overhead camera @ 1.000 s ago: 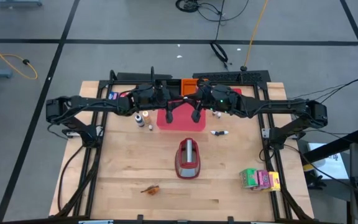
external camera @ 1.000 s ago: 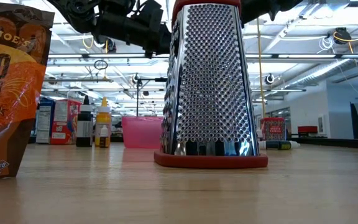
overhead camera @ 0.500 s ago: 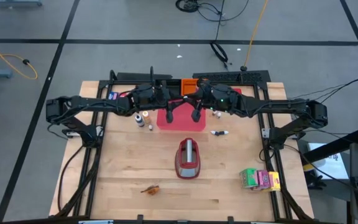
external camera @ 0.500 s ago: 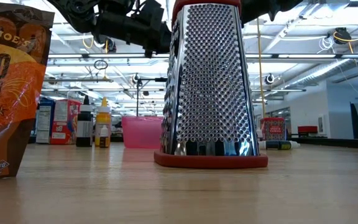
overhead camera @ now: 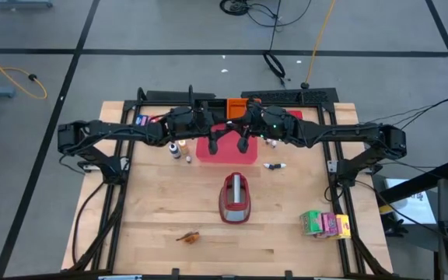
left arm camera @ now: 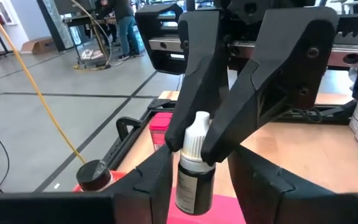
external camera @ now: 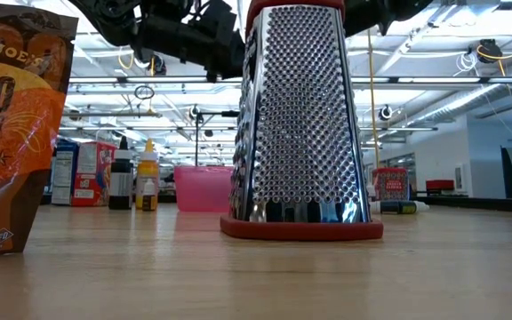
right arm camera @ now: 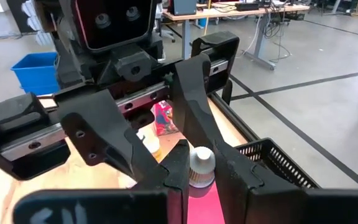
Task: Pick & Place Kitchen Items
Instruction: Put the small brown food coloring bottle into the black basket
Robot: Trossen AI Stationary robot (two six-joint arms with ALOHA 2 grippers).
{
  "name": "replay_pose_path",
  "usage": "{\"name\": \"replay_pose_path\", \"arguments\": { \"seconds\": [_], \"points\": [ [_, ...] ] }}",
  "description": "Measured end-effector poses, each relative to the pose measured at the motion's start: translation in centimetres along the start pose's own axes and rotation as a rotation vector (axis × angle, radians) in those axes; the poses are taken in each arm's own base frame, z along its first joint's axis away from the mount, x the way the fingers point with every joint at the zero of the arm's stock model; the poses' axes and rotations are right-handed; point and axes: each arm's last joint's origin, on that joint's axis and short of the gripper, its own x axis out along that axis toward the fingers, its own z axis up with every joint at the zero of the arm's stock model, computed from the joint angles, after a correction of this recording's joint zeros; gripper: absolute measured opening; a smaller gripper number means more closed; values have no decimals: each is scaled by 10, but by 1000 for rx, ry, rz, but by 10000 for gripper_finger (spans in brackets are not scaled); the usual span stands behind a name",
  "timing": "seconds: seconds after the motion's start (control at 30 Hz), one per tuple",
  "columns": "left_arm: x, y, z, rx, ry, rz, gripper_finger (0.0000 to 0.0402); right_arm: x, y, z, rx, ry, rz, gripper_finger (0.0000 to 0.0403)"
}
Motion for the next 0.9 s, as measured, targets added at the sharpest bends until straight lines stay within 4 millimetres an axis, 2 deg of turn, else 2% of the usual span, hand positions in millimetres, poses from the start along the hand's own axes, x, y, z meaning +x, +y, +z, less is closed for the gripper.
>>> {"name": "replay_pose_path", "arguments": {
  "seconds": [0.1, 0.23, 0.37, 0.53, 0.77, 0.9],
  "points": [
    [0, 0, -1, 3, 9, 1, 120, 0, 0, -1, -2, 7, -1, 40],
    [0, 1, -1, 15, 8, 9, 48, 0, 0, 0, 0, 1, -4, 41],
    [0, 2, -1, 13, 12, 22, 45, 0, 0, 0, -4, 1, -5, 46],
    [0, 4, -4, 3, 44, 72, 51, -1, -1, -2, -54, 25, -12, 85],
    [-2, 20, -7, -23, 70, 179, 47, -9, -7, -2, -68, 70, -100, 135],
    [-5, 40, -11, -75, 91, 315, 47, -13, -6, -5, -70, 122, -93, 155]
  ]
}}
